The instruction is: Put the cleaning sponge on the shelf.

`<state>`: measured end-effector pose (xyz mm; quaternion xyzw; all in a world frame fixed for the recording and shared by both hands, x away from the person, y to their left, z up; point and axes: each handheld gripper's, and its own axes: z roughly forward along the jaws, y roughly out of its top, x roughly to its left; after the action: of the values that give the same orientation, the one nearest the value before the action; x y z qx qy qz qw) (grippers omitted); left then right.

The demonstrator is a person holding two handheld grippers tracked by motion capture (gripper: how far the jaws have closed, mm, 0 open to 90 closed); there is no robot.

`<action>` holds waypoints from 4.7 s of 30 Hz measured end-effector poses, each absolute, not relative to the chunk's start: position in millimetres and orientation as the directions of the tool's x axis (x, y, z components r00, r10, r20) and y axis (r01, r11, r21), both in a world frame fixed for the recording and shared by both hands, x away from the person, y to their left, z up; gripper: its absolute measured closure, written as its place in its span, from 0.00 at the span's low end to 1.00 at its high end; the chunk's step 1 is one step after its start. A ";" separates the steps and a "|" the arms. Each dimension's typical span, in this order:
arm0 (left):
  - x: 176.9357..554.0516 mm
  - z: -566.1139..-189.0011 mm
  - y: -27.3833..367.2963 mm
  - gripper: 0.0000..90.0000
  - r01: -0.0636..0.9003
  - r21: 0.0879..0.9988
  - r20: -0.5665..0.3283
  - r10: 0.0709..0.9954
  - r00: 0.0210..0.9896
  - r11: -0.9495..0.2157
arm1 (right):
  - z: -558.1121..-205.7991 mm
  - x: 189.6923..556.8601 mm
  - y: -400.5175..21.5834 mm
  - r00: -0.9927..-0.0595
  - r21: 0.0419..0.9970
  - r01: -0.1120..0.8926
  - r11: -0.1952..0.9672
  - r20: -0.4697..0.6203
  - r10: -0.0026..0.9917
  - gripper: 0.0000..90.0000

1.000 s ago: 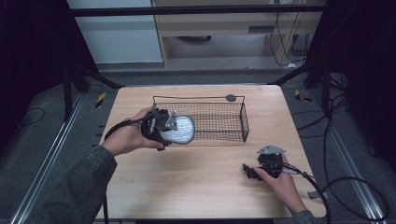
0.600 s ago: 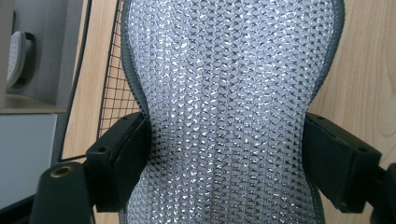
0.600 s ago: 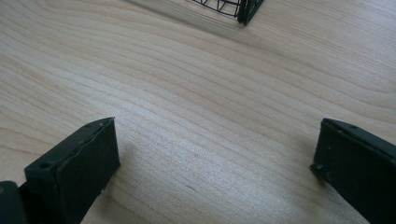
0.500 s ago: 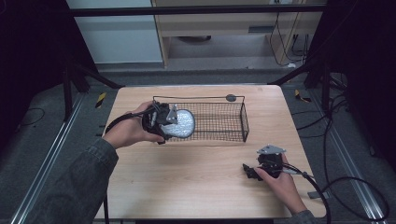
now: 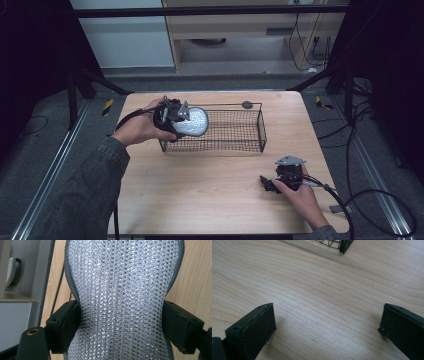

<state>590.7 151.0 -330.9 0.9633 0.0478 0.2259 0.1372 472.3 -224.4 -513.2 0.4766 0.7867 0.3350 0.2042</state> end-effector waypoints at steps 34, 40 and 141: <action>611.9 -354.2 126.4 0.20 0.013 0.216 0.521 0.127 0.844 -0.976 | -513.2 472.3 -224.4 -0.462 0.722 0.613 0.321 -0.002 0.887 0.00; 614.6 -357.7 122.4 0.20 0.007 0.220 0.516 0.123 0.848 -0.975 | -513.2 472.3 -224.4 -0.462 0.722 0.613 0.321 -0.002 0.887 0.00; 647.2 -390.9 123.9 0.07 0.097 0.279 0.367 0.199 0.908 -0.955 | -513.2 472.1 -224.6 -0.463 0.722 0.612 0.323 -0.003 0.886 0.00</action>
<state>647.2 123.9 -390.9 0.9684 0.0765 0.1998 0.1281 472.1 -224.6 -513.2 0.4759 0.7872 0.3347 0.2045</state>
